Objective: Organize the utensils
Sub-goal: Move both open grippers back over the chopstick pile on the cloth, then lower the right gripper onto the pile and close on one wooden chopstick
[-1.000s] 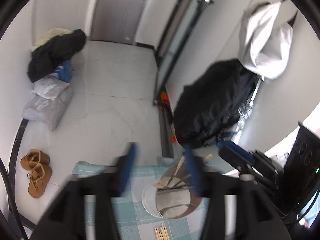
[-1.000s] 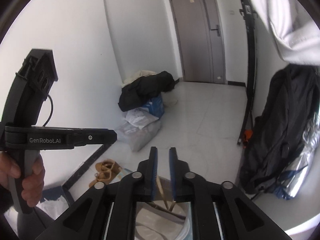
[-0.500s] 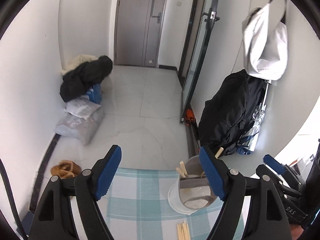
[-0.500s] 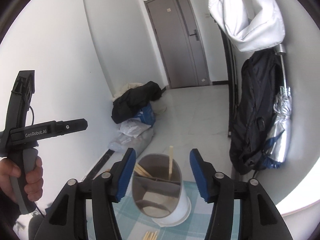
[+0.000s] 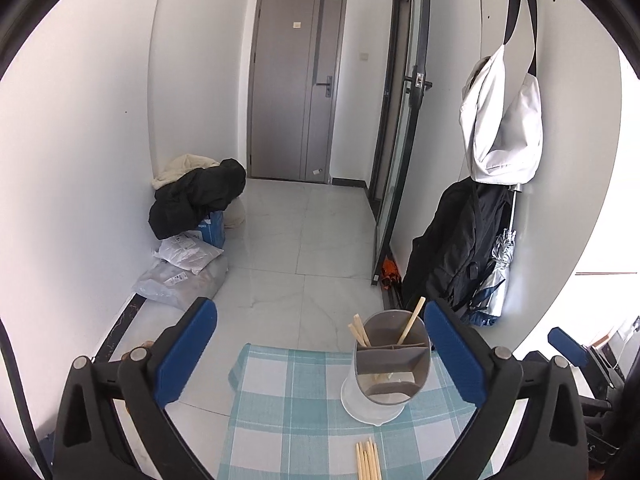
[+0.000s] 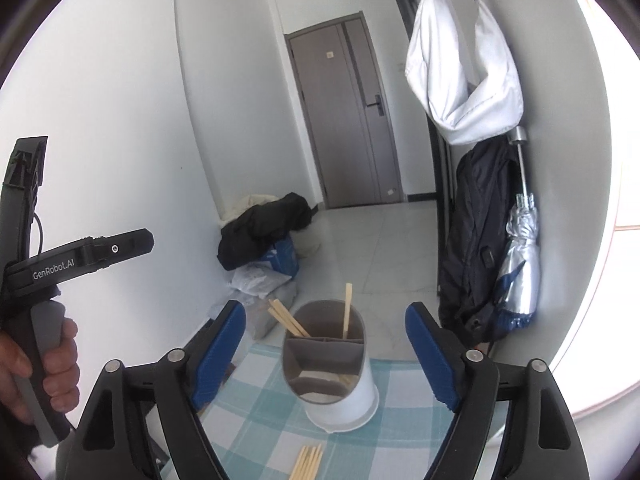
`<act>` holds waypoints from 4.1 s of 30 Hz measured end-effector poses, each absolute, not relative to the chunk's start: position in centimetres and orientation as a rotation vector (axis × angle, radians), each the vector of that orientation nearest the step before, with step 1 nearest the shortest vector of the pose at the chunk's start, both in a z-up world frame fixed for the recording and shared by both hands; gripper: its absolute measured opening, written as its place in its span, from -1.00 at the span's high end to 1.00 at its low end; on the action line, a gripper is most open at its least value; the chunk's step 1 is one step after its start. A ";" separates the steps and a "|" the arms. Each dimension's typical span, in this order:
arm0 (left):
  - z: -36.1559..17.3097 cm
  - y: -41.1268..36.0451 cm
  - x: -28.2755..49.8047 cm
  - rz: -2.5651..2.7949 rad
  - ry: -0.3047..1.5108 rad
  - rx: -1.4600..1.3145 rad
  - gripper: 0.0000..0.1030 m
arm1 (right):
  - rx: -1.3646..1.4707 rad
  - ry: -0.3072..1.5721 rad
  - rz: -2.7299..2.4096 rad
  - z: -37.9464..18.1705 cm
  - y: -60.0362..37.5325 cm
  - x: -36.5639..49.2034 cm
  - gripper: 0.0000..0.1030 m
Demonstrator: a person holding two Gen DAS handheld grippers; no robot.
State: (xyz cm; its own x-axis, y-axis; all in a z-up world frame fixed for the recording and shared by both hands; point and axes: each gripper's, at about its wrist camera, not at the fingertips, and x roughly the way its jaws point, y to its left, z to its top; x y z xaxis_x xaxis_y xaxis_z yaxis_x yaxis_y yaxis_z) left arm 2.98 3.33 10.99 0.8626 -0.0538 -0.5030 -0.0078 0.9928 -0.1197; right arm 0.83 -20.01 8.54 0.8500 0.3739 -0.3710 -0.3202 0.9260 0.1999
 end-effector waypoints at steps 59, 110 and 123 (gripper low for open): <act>-6.9 8.0 3.9 0.140 0.872 -0.197 -0.97 | -0.113 1.047 0.337 -13.3 -12.5 3.3 -0.25; -9.1 12.0 3.7 0.194 0.998 -0.280 -0.97 | -0.326 1.165 0.381 -14.8 -8.0 4.7 0.76; -11.2 6.1 3.7 -0.028 1.099 -0.213 -0.97 | -0.064 1.063 0.427 -13.4 -12.5 6.5 0.93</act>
State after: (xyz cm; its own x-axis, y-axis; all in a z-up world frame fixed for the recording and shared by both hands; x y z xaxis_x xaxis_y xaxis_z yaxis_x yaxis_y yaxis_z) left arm 3.70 6.08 -11.24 0.4562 -0.1274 -0.8807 -0.0827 0.9793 -0.1846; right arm 6.46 -12.48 -13.39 0.4131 0.3091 -0.8566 -0.3698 0.9165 0.1524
